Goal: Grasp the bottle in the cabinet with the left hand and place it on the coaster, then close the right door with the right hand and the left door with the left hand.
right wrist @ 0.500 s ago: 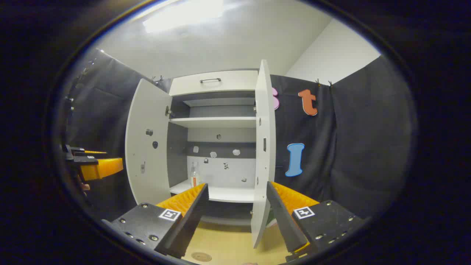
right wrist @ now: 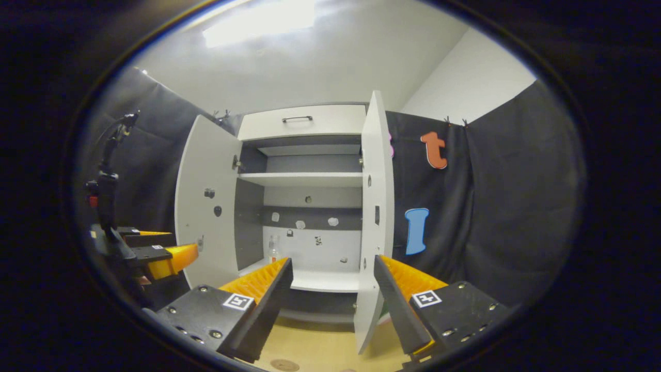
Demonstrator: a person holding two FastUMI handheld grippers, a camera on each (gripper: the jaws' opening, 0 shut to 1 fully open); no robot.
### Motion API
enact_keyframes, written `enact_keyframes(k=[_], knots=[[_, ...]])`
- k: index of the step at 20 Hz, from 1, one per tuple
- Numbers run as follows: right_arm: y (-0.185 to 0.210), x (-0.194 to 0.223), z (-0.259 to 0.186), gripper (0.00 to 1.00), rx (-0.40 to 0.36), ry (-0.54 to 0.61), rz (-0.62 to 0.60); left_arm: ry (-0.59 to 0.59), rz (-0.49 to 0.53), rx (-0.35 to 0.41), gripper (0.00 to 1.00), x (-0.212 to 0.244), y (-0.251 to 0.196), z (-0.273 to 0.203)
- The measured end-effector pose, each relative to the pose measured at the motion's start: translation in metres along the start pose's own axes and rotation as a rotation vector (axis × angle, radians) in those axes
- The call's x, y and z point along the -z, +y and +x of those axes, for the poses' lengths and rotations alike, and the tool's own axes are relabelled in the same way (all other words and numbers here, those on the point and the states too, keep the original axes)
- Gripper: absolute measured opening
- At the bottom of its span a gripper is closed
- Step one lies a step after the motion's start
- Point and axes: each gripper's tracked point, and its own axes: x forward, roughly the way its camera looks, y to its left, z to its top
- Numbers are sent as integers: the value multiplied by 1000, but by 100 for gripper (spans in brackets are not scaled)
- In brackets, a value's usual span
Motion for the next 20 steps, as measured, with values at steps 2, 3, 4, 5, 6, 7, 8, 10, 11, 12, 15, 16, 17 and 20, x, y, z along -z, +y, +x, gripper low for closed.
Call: enact_keyframes(k=[2,3,4,5,6,7,8,10,11,12,15,16,17,20], knots=[[1,2,5,98,20,0,-11,3,-1,22,96,1,-3,5],[1,3,9,99,28,-4,-19,3,-1,33,96,1,-4,8],[3,2,13,96,29,-13,-14,7,-3,45,95,3,-6,11],[10,3,18,93,20,-15,-4,12,-4,57,96,5,-8,14],[13,7,23,95,18,-7,-1,21,-4,65,96,8,-9,17],[15,12,27,95,26,4,-6,26,-3,71,96,10,-9,20],[14,15,31,93,42,16,-17,31,-3,72,96,12,-8,24],[19,18,38,96,47,13,-21,35,-11,73,95,16,-9,32],[25,19,41,95,40,12,-12,39,-15,73,96,18,-9,36],[28,20,45,93,39,16,-5,45,-14,71,95,21,-8,40],[22,22,55,92,79,14,-33,47,-19,65,95,26,-6,54],[22,24,58,96,86,19,-37,50,-25,63,95,29,-6,59],[23,28,61,96,91,26,-30,42,-37,68,95,29,-7,64],[22,34,74,95,110,42,0,28,-77,83,95,32,-15,81]])
